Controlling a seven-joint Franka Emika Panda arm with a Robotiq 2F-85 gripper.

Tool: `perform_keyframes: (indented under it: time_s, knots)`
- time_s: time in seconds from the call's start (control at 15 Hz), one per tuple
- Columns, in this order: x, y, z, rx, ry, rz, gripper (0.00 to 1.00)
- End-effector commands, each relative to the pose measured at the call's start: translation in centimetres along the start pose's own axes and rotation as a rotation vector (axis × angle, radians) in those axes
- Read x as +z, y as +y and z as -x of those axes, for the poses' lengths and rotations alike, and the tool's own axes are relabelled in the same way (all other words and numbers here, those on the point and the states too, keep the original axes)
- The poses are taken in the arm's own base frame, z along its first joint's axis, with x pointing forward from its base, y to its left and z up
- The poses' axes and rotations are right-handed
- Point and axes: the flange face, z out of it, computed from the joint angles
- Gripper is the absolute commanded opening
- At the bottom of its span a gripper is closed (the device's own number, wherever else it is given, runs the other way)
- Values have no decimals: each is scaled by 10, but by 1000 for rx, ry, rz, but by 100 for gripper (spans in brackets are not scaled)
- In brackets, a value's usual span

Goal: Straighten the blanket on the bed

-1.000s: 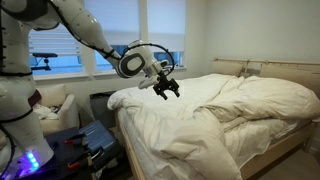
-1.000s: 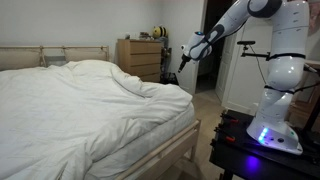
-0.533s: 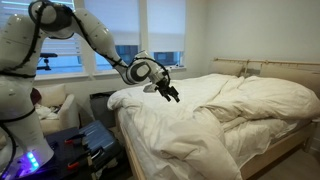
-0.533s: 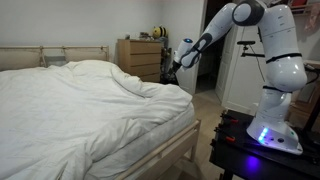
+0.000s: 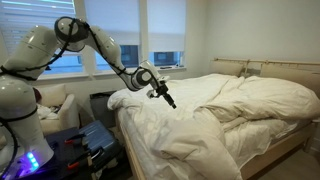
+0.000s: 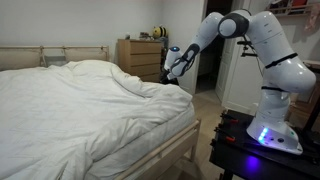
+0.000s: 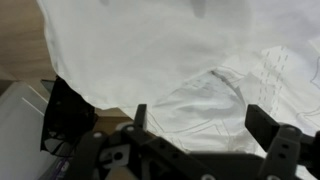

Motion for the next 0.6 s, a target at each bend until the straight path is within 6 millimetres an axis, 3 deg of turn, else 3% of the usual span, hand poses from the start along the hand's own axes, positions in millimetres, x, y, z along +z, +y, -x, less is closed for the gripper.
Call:
perform_keyframes:
  time_s: [0.0,0.53]
  knots:
    - [22,-14,2,110,-69,59,100]
    - [60,-9,29,254,-206,159,100]
